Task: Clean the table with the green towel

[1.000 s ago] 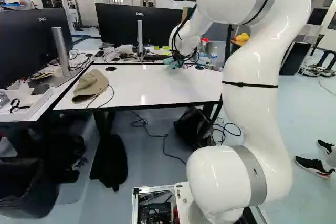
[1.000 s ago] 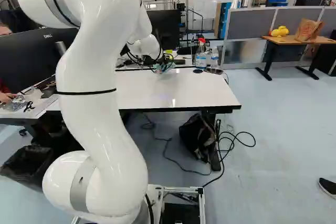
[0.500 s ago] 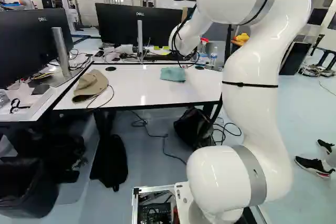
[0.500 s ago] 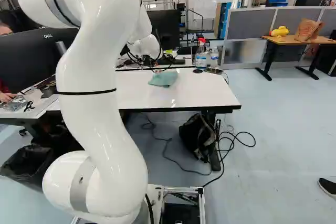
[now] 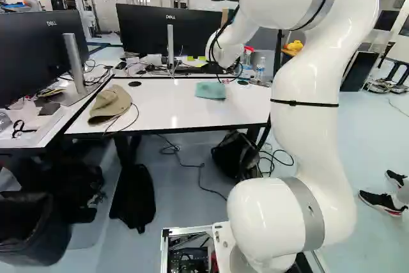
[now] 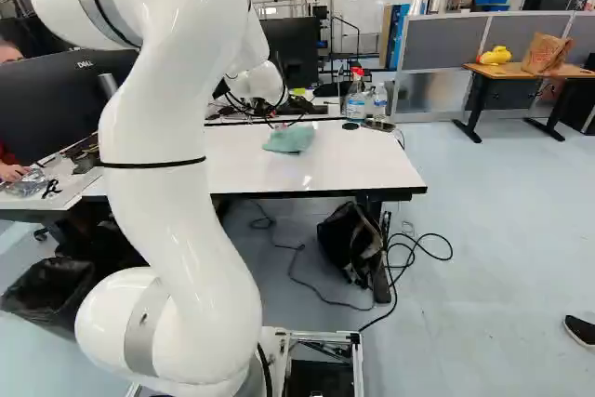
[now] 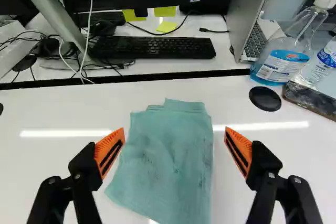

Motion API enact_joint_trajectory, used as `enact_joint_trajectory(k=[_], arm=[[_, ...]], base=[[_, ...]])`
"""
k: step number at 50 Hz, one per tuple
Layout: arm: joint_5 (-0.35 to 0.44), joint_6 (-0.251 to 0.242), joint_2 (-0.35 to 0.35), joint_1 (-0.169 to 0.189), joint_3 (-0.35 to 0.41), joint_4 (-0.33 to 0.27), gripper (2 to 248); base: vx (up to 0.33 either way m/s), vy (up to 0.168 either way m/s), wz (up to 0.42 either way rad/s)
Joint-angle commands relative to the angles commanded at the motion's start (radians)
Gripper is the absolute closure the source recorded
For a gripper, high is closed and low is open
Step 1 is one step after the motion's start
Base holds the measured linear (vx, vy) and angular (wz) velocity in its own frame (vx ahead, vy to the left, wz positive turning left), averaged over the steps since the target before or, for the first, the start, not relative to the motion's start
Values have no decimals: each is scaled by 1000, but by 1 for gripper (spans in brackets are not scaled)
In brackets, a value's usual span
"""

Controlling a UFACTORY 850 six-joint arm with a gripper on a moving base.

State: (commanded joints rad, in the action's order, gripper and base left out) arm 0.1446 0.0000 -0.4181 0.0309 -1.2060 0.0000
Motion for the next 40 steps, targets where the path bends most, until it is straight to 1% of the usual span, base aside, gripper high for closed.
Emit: enact_joint_trajectory(k=[40], arm=[[0,0,174,54,209,0,3]], base=[[0,0,0]])
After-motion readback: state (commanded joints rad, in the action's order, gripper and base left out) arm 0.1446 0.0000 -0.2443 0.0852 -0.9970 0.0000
